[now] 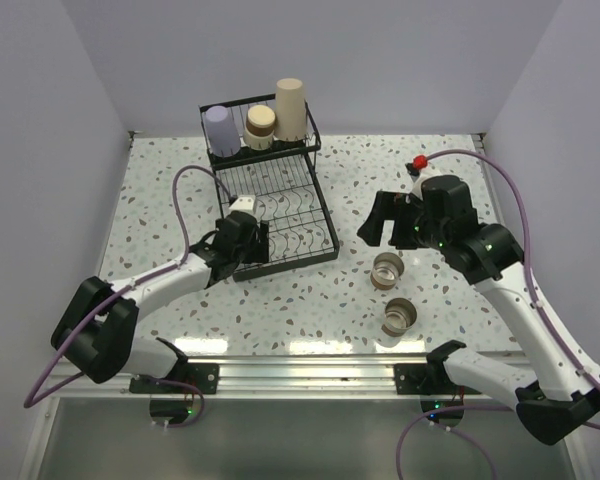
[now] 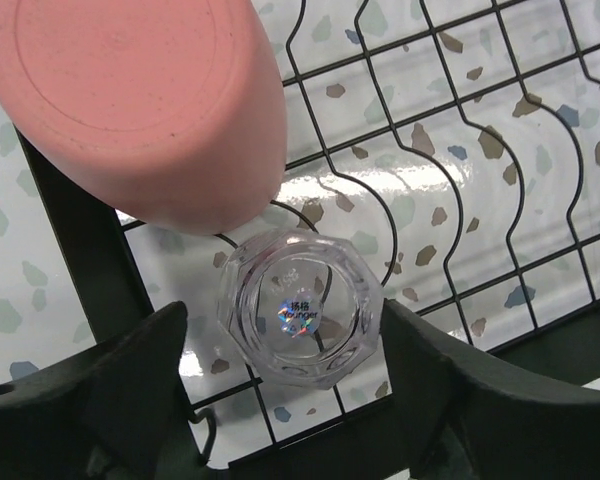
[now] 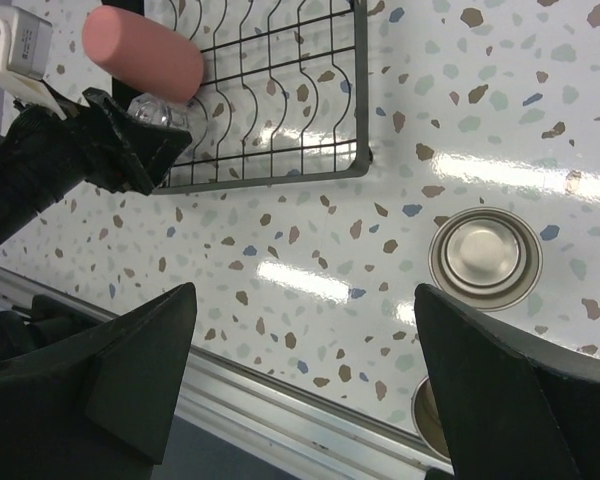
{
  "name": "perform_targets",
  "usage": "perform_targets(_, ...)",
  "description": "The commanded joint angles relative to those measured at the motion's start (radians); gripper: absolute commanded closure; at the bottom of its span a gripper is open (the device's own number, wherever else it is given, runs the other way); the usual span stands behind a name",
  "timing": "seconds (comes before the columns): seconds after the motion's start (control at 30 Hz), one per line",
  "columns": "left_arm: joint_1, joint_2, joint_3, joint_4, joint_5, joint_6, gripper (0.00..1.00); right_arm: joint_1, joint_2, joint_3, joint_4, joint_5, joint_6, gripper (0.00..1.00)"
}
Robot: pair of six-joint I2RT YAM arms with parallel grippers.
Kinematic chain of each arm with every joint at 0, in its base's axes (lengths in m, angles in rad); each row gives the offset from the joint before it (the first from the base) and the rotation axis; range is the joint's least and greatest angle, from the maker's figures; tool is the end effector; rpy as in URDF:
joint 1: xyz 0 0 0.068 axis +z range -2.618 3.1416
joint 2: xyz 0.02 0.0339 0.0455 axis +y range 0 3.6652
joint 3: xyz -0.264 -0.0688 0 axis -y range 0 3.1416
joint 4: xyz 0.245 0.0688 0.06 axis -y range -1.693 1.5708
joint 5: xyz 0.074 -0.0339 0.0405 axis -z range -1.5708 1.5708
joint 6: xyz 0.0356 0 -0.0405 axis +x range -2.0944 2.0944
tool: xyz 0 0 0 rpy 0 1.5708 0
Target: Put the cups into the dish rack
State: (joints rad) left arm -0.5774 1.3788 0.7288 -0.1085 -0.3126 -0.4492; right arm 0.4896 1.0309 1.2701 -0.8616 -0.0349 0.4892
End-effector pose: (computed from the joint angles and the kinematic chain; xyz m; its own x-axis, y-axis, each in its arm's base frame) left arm 0.2400 -0.1433 0.1979 -0.6635 -0.0609 -0.7457 0.0491 0.9910 -0.1247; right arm 0.1734 0.0938 0.3924 -0.6868 0.1662 -0.7076 -0.1952 0.8956 0.3998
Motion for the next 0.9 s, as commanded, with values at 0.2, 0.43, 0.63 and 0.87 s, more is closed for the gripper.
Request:
perform_targets(0.2,-0.004,-0.043,-0.002,-0.036,0.027,-0.014,0.09,-0.002,-0.028,-0.031,0.015,0.029,-0.02,0.07)
perform_targets(0.43,-0.004,-0.121,0.027,-0.077,0.018,-0.031,0.06,-0.002,-0.031,-0.051,0.015,0.033,-0.031,0.07)
perform_targets(0.63,-0.002,-0.244,0.069,-0.146,0.02,-0.052,0.05,-0.002,0.032,-0.066,-0.02,0.098,-0.064,0.08)
perform_targets(0.87,-0.004,-0.414,0.15,-0.278,-0.009,-0.065,0.05,0.0,0.178,-0.074,-0.036,0.084,-0.115,0.22)
